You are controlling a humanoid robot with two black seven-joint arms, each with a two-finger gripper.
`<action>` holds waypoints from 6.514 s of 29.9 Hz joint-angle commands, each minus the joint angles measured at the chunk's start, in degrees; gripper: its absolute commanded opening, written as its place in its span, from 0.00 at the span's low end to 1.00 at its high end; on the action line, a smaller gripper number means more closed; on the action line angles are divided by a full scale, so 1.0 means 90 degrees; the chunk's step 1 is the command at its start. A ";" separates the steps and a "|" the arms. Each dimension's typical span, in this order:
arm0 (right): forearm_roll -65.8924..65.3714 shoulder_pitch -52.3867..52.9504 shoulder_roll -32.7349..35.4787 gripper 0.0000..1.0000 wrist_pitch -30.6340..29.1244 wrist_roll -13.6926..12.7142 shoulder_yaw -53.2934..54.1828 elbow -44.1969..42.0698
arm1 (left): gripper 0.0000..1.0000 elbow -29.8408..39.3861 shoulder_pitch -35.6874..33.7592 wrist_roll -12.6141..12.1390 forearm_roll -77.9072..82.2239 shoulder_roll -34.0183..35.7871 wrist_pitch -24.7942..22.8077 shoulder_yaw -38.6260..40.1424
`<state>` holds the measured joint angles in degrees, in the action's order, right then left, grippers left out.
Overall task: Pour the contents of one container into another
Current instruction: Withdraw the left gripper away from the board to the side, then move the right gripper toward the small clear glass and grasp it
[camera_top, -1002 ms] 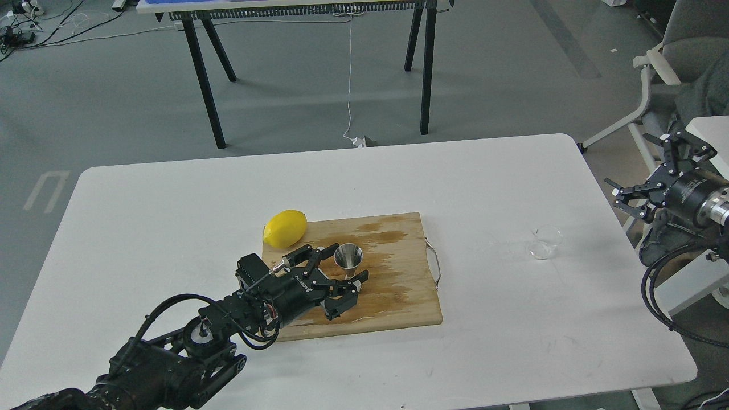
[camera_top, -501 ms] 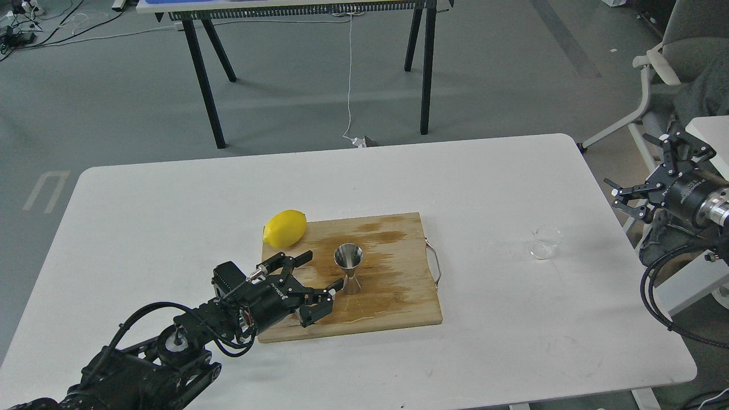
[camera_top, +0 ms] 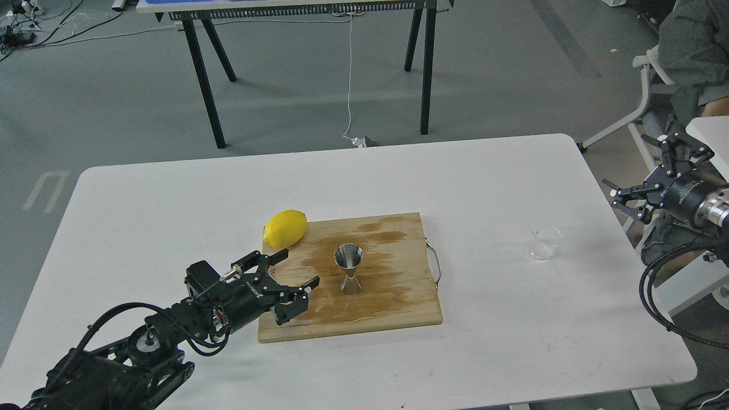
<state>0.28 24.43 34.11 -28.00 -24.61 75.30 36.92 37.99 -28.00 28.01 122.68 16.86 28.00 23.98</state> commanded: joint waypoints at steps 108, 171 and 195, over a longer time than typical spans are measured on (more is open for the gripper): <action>0.3006 -0.1592 -0.1759 0.97 0.4234 0.0205 0.0608 0.1533 | 0.99 0.0154 -0.0620 -0.0001 -1.0614 0.2228 -0.6222 0.0265; 0.2576 -0.0869 -0.2159 0.29 0.4146 0.0342 0.0100 0.0771 | 0.99 -0.0207 -0.0600 -0.0001 -1.0614 0.2043 -0.6222 0.0265; 0.0556 0.2107 -0.2130 0.25 0.3971 0.0108 -0.2720 0.1299 | 0.99 -0.0237 -0.0610 -0.0001 -1.0604 0.1633 -0.6222 0.0255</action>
<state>6.80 38.15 15.32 8.24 -23.68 56.99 48.53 35.85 -33.48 28.00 27.24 32.36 -28.00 26.28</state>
